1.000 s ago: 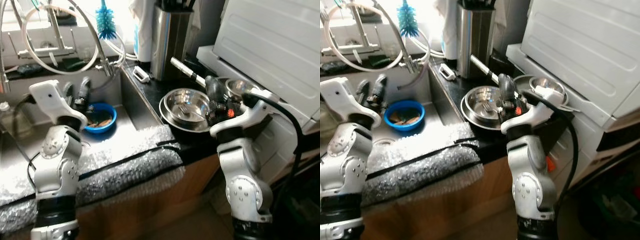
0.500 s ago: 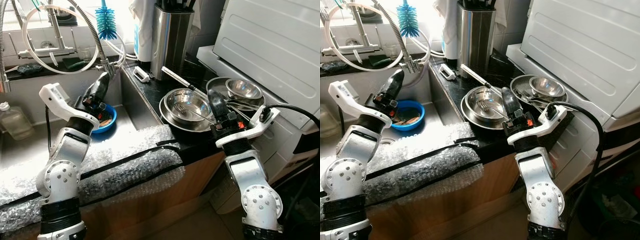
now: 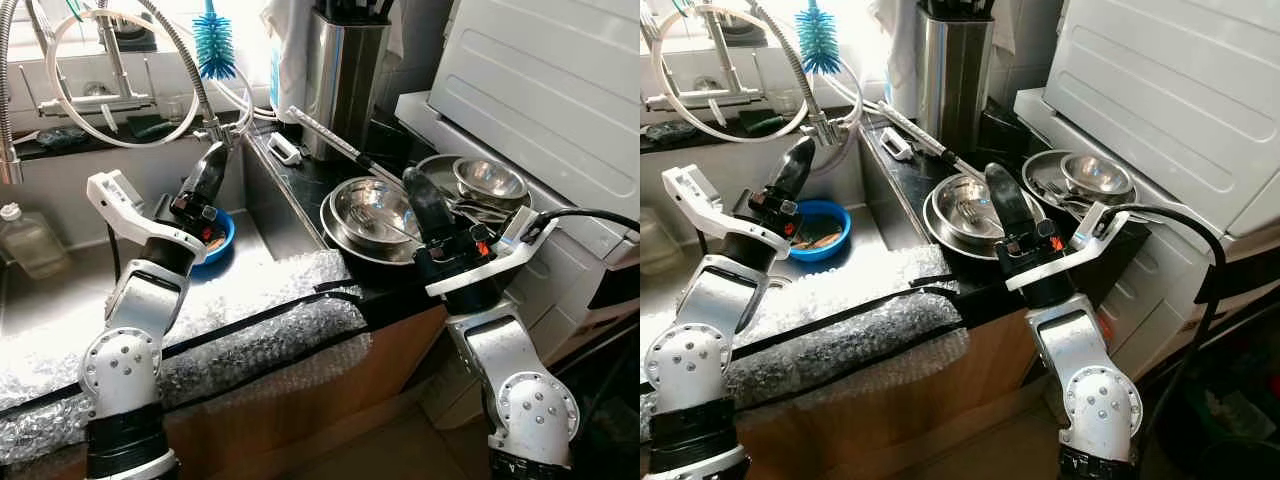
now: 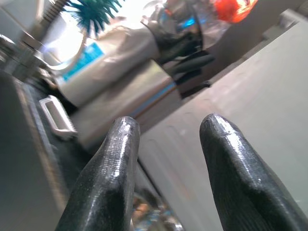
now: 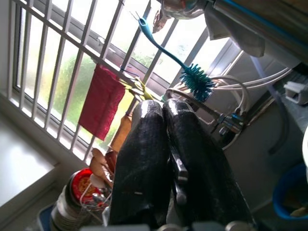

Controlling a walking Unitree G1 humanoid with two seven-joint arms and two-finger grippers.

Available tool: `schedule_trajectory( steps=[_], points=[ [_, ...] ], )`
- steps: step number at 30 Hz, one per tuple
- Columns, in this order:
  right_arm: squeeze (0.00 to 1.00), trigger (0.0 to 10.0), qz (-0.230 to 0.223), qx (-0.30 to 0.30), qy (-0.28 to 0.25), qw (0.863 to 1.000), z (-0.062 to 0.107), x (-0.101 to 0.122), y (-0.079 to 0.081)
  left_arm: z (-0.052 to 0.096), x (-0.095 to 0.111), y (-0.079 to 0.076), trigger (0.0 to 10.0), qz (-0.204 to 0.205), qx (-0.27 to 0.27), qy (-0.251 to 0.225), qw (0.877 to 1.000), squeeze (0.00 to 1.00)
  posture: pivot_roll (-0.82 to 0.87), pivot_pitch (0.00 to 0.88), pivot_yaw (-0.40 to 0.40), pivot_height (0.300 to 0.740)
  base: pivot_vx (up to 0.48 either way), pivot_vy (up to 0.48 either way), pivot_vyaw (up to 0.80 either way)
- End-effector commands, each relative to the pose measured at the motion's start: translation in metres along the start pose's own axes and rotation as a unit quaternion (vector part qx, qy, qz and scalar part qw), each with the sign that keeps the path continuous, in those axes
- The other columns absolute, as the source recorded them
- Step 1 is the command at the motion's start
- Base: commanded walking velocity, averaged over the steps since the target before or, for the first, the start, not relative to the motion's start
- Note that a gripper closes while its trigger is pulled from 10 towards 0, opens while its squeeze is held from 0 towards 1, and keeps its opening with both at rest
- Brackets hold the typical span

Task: Kitchen organization

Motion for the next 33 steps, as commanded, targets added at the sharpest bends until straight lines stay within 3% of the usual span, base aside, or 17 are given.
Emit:
schedule_trajectory(
  steps=[1, 15, 33],
  points=[
    [0.0, 10.0, -0.046, -0.038, 0.012, 0.998, 0.025, -0.02, -0.012, -0.001, -0.003, -0.012, 10.0, 0.013, -0.026, 0.008, 1.0, 0.0, -0.05, 0.0, -0.111, 0.74, 0.0, 0.0, 0.0],
    [0.0, 10.0, -0.088, -0.049, 0.066, 0.993, 0.037, -0.037, -0.018, 0.001, -0.017, -0.027, 10.0, 0.034, -0.062, 0.044, 0.997, 0.0, -0.05, 0.0, -0.114, 0.74, 0.0, 0.0, 0.0],
    [0.0, 10.0, -0.088, 0.002, 0.025, 0.996, 0.037, -0.026, -0.007, 0.002, -0.017, -0.016, 10.0, 0.015, -0.034, 0.042, 0.998, 0.0, -0.05, 0.0, -0.106, 0.74, 0.0, 0.0, 0.0]
  ],
)
Point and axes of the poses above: a point about 5 cm out from each wrist's last joint towards the gripper, its own z axis pointing back from the gripper into the wrist, its own x axis along the axis of the wrist's last joint, y = z × x, the point moved 2 cm from there along -z, pointing out of the wrist towards the gripper, and after that the axes turned 6 degrees about z, right-handed, at the moved point
